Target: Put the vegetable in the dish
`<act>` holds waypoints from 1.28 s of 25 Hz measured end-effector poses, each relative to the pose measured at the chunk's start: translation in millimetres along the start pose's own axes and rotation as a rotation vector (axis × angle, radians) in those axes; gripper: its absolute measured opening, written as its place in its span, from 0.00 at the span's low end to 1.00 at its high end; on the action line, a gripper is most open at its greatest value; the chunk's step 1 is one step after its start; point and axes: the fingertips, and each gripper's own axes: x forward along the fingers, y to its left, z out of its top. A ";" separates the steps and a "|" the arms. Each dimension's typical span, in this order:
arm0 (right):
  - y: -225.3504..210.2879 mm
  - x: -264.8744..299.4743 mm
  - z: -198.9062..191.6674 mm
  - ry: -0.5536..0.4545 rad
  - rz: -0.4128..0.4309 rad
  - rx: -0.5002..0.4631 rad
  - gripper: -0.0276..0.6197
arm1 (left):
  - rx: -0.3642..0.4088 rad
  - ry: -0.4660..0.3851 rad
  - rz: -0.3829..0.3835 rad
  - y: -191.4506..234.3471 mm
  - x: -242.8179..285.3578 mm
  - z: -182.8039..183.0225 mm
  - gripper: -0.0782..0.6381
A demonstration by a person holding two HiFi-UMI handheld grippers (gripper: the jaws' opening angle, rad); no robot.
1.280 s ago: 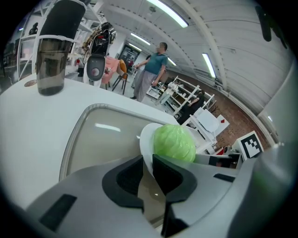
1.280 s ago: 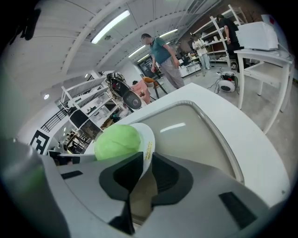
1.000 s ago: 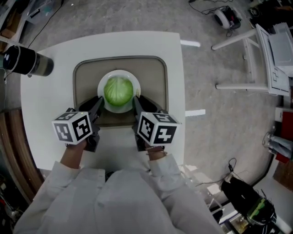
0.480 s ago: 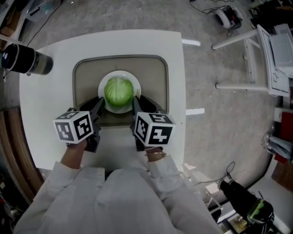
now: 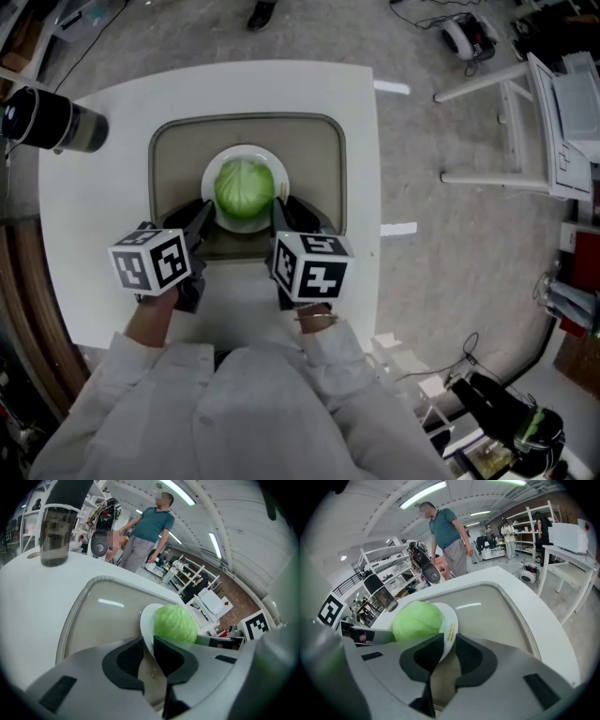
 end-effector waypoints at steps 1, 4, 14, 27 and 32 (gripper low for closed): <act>-0.1 0.0 0.1 0.000 0.003 -0.003 0.14 | -0.003 -0.002 0.001 0.0 0.0 0.1 0.19; 0.9 0.0 2.3 -0.014 0.010 -0.024 0.15 | -0.006 -0.015 0.014 1.0 -0.1 1.3 0.19; -5.4 -14.2 11.4 -0.126 -0.061 -0.064 0.15 | 0.048 -0.040 0.060 2.8 -5.9 3.8 0.22; 45.4 -74.7 19.0 -0.303 -0.055 -0.028 0.14 | 0.101 -0.118 -0.074 -19.3 -73.5 10.8 0.22; 96.5 -110.8 8.1 -0.382 0.006 -0.045 0.14 | 0.148 -0.173 -0.120 -22.9 -128.2 1.7 0.22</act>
